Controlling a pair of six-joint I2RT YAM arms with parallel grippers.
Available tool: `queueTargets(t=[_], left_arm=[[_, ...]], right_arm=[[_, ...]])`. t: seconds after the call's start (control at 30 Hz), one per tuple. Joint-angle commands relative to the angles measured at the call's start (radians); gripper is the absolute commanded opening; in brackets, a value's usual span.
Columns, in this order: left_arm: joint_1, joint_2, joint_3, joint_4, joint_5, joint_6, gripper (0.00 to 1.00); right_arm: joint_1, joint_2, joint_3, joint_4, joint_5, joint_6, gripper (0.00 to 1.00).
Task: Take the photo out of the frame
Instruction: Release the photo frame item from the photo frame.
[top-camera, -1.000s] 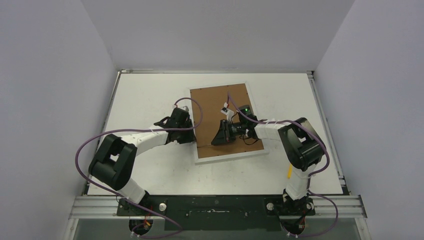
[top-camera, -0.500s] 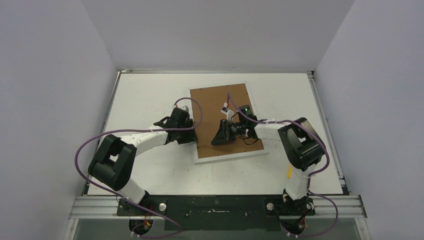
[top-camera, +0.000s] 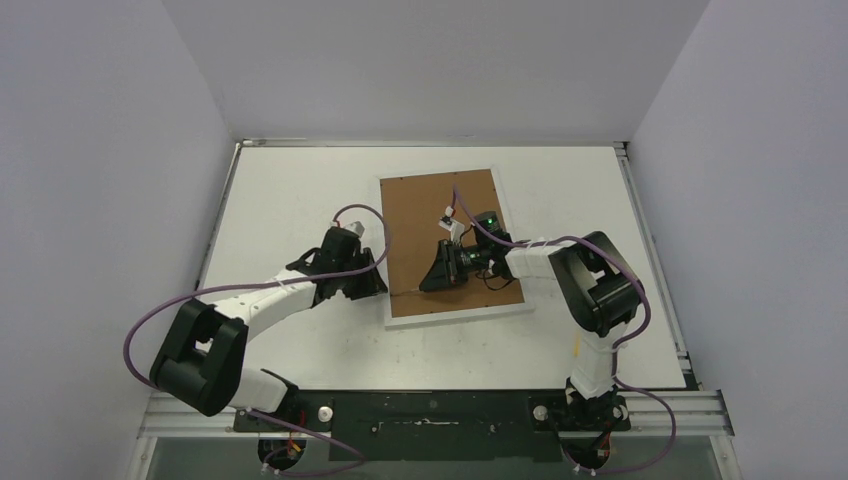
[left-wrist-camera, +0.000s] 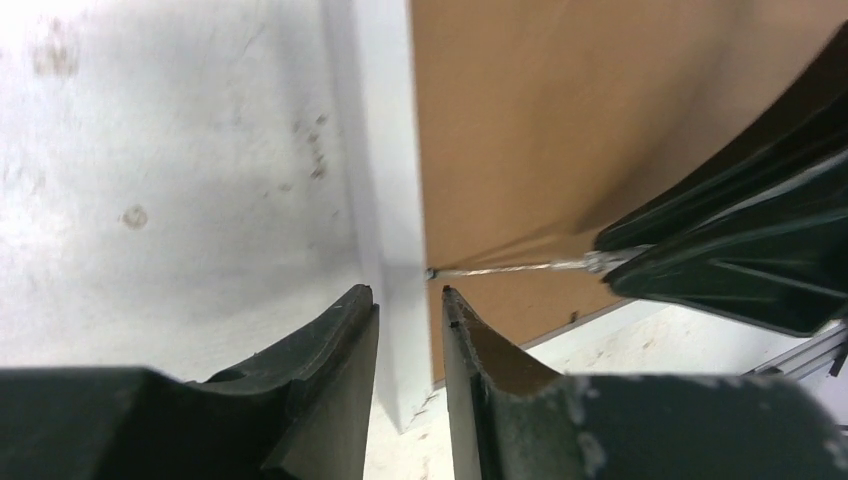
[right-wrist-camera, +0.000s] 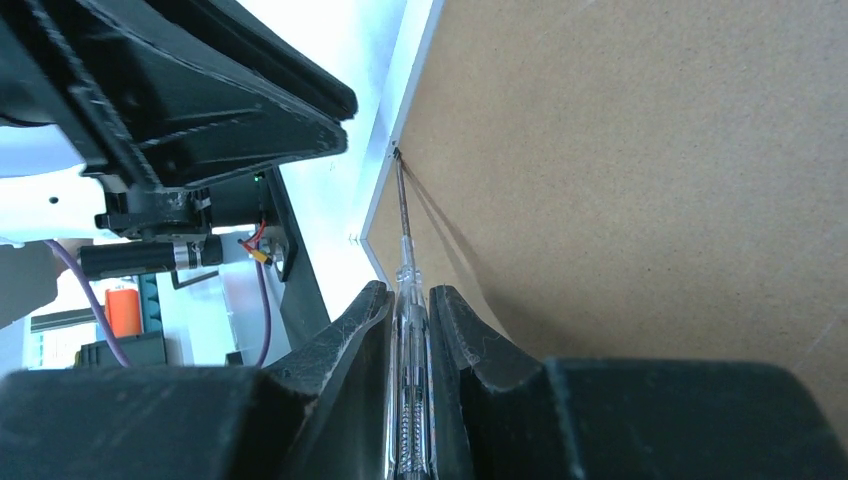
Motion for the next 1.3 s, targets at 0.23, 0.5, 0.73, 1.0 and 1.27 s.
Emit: queueTargets(t=[0.23, 0.5, 0.73, 1.0, 1.27], left_arm=[[0.055, -0.031, -0.127, 0.130, 0.120, -0.026, 0.27], [0.082, 0.040, -0.163, 0.293, 0.239, -0.026, 0.18], [0.086, 0.099, -0.170, 0.355, 0.290, -0.022, 0.02], [0.078, 0.123, -0.170, 0.364, 0.307, -0.014, 0.00], [0.052, 0.122, -0.146, 0.313, 0.267, 0.011, 0.00]], right_arm=[[0.010, 0.056, -0.023, -0.028, 0.103, -0.031, 0.05], [0.012, 0.064, -0.024, -0.026, 0.104, -0.031, 0.05], [0.021, 0.077, -0.024, -0.002, 0.107, -0.012, 0.05], [0.040, 0.097, -0.007, 0.022, 0.104, 0.012, 0.05], [0.057, 0.071, 0.028, -0.029, 0.112, 0.009, 0.05]])
